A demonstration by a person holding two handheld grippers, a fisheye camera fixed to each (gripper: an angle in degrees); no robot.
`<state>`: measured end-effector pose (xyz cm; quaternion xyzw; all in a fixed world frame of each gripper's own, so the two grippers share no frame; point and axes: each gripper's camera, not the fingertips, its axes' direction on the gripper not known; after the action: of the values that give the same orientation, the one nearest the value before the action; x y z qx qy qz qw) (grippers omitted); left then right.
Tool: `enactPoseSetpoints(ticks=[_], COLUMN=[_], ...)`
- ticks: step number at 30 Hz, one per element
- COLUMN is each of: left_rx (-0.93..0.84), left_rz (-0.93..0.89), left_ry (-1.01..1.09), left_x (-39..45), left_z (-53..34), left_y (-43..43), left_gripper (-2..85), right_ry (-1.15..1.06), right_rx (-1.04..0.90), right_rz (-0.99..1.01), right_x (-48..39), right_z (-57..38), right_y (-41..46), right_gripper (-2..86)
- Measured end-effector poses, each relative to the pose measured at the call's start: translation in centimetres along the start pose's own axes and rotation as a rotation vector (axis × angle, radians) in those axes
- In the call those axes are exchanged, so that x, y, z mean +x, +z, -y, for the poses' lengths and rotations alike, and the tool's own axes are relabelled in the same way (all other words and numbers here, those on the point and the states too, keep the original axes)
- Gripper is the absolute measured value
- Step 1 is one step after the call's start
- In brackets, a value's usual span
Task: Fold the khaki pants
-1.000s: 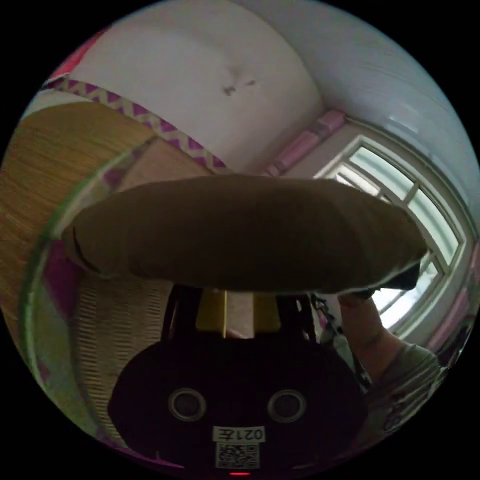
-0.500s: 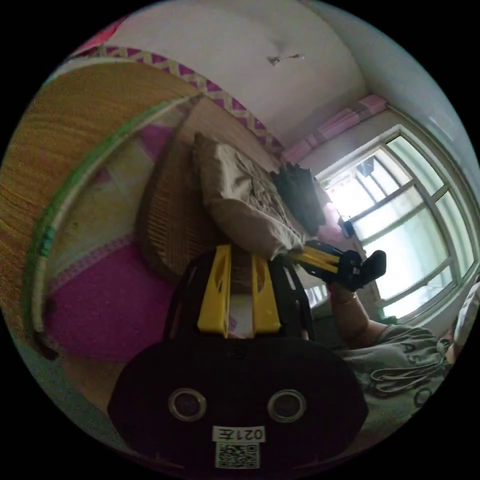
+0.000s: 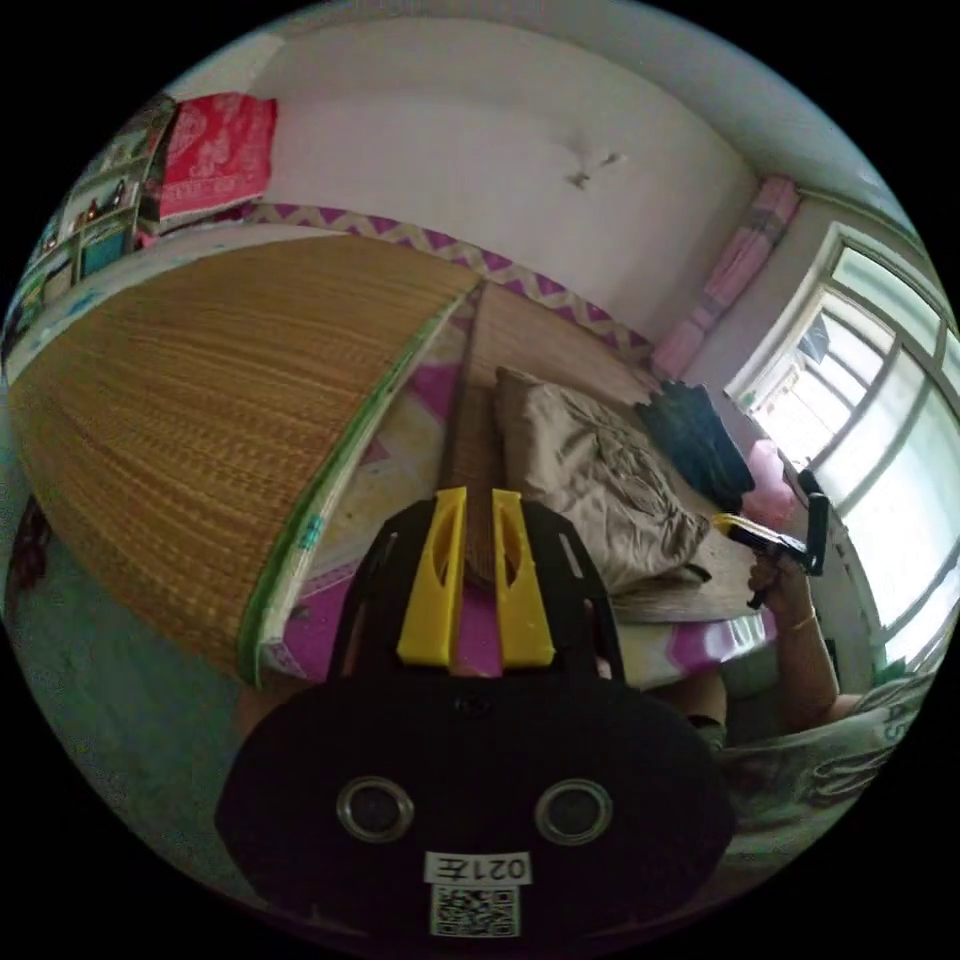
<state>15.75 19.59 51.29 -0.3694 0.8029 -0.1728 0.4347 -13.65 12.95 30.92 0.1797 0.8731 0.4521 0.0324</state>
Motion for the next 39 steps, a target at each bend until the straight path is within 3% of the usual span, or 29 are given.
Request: enactPoseSetpoints(ticks=[4, 7, 11, 16, 18, 22, 26, 32, 34, 37, 39], left_rx=[-0.078, -0.129, -0.135, -0.115, -0.054, -0.002, 0.124, 0.362, 0.354, 0.154, 0.163], left_rz=[-0.094, -0.156, -0.196, -0.058, 0.074, -0.042, -0.259, -0.13, -0.053, 0.016, -0.11], left_ry=[0.224, 0.41, 0.679, 0.82, 0.748, 0.527, 0.155, -0.186, -0.332, -0.538, -0.659], left_x=[4.9, 9.7, 16.9, 21.3, 20.2, 13.5, -1.9, -24.8, -31.5, -40.9, -45.8], left_z=[0.4, 0.8, 0.8, 0.6, 1.0, 3.1, 6.3, 4.5, 2.4, -0.8, -2.7], left_y=[0.8, 2.2, 3.8, 3.9, 3.2, -0.4, -8.4, -19.4, -20.0, -17.9, -18.0], left_gripper=[7.4, 9.8, 13.9, 14.7, 7.0, 0.0, -0.7, -0.8, -0.8, -0.9, -0.9], right_ry=[0.134, 0.154, 0.098, 0.0, -0.038, -0.065, -0.071, -0.024, -0.012, -0.03, -0.107], right_rx=[-0.007, 0.074, 0.15, 0.183, 0.206, 0.272, 0.347, 0.278, 0.248, 0.165, 0.079], right_rz=[0.063, 0.072, 0.104, 0.08, 0.081, 0.068, 0.086, 0.201, 0.216, 0.248, 0.26], right_x=[3.5, 4.8, 4.1, 1.6, 0.6, 0.0, 1.0, 2.1, 1.9, 0.8, -1.3], right_z=[-0.9, -1.5, -0.5, 1.8, 2.6, 2.5, 0.6, -2.0, -2.4, -1.9, -0.7], right_y=[1.0, -0.2, -3.7, -6.6, -7.4, -8.6, -10.1, -7.5, -6.0, -3.0, -0.6], right_gripper=[12.2, 3.7, 1.6, 1.0, 1.0, 1.3, 1.1, -0.2, -0.1, 1.1, 3.4])
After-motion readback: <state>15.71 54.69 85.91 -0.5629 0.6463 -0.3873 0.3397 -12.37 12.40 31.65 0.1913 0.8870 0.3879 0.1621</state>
